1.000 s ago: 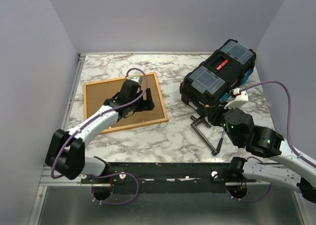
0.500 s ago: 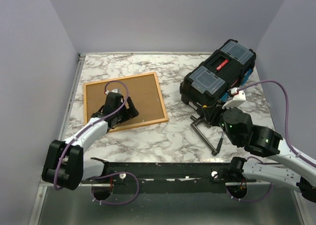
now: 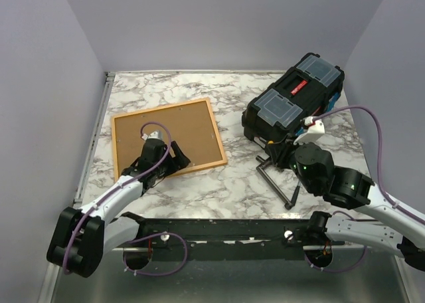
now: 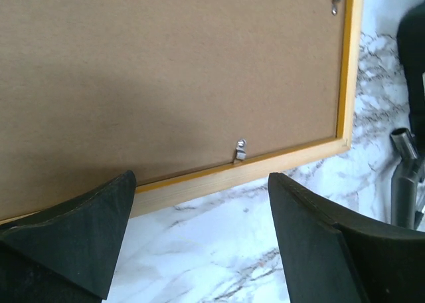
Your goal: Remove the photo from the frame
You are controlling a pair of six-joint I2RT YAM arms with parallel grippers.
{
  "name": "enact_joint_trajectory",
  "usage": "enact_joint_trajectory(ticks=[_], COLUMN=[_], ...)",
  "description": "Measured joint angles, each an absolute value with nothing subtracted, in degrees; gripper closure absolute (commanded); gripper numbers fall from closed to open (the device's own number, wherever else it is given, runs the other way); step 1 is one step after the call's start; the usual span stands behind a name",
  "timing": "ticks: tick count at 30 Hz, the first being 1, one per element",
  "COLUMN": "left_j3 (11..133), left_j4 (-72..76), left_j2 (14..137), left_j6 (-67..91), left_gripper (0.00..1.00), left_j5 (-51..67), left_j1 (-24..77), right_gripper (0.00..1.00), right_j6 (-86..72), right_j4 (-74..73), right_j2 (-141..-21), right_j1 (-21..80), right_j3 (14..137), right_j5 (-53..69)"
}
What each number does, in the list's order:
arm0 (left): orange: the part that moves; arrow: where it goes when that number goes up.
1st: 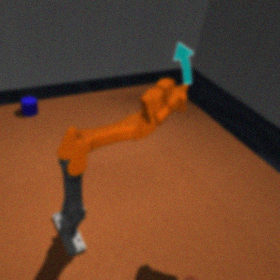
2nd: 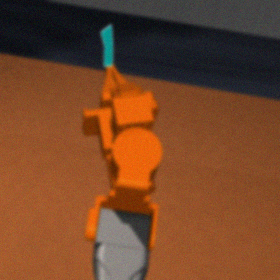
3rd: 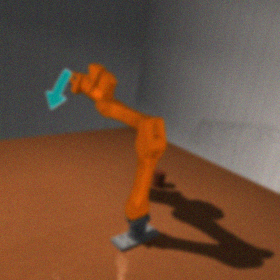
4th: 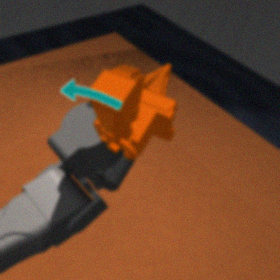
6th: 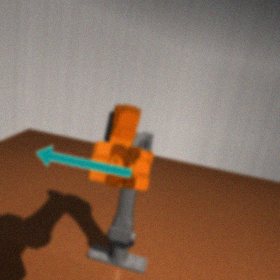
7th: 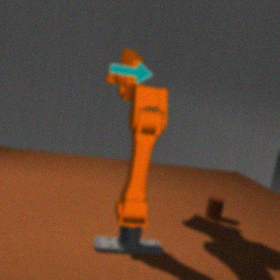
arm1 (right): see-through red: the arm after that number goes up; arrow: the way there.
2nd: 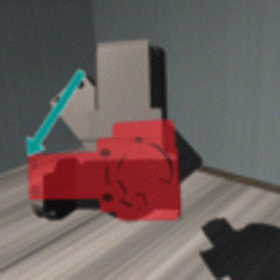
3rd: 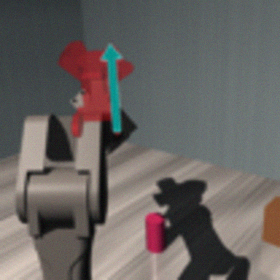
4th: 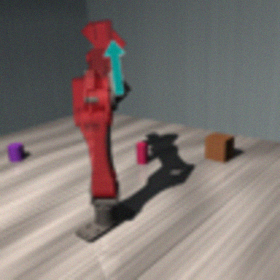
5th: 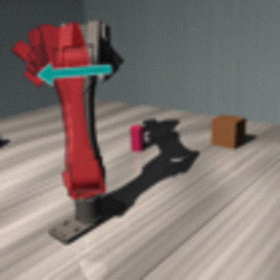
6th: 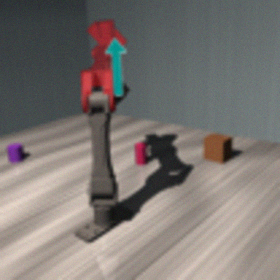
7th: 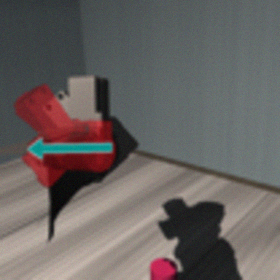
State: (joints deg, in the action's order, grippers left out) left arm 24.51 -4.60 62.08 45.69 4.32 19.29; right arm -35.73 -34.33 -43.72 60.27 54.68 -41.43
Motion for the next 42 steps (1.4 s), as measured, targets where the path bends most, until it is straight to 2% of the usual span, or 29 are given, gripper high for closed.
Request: enact_joint_trajectory(ticks=[7, 16, 23, 27, 30, 35, 39, 42], left_j3=[25.56, 39.66, 53.60, 59.22, 61.49, 64.51, 67.94, 72.84], left_j4=[-5.15, -9.34, -12.12, -13.96, -15.70, -18.57, -21.67, -24.99], left_j2=[62.61, 78.17, 89.58, 96.12, 99.42, 103.37, 106.43, 109.71], left_j6=[48.53, 45.19, 33.95, 27.81, 24.80, 22.48, 22.70, 24.08], left_gripper=[0.18, 0.20, 0.34, 0.49, 0.53, 0.54, 0.68, 0.72], left_j5=[2.17, -2.13, -7.86, -11.46, -13.93, -18.79, -21.67, -23.57], left_j1=[30.22, 47.62, 53.45, 55.64, 57.10, 58.74, 58.87, 58.19], right_gripper=[0.99, 0.99, 0.99, 0.99, 0.99, 0.99, 0.99, 0.99], right_j6=[-35.38, -35.42, -35.57, -35.92, -36.01, -36.42, -36.42, -36.42], right_j4=[-33.08, -33.15, -33.98, -34.87, -35.64, -36.34, -37.06, -37.91], right_j2=[-45.32, -43.68, -42.50, -41.89, -41.52, -41.19, -41.21, -41.19], right_j1=[60.27, 60.27, 60.27, 60.27, 60.27, 60.27, 60.27, 60.10], right_j3=[54.68, 54.70, 54.87, 55.05, 55.13, 55.13, 55.13, 55.16], right_j5=[-40.84, -40.86, -40.91, -41.04, -41.30, -41.34, -42.02, -43.31])
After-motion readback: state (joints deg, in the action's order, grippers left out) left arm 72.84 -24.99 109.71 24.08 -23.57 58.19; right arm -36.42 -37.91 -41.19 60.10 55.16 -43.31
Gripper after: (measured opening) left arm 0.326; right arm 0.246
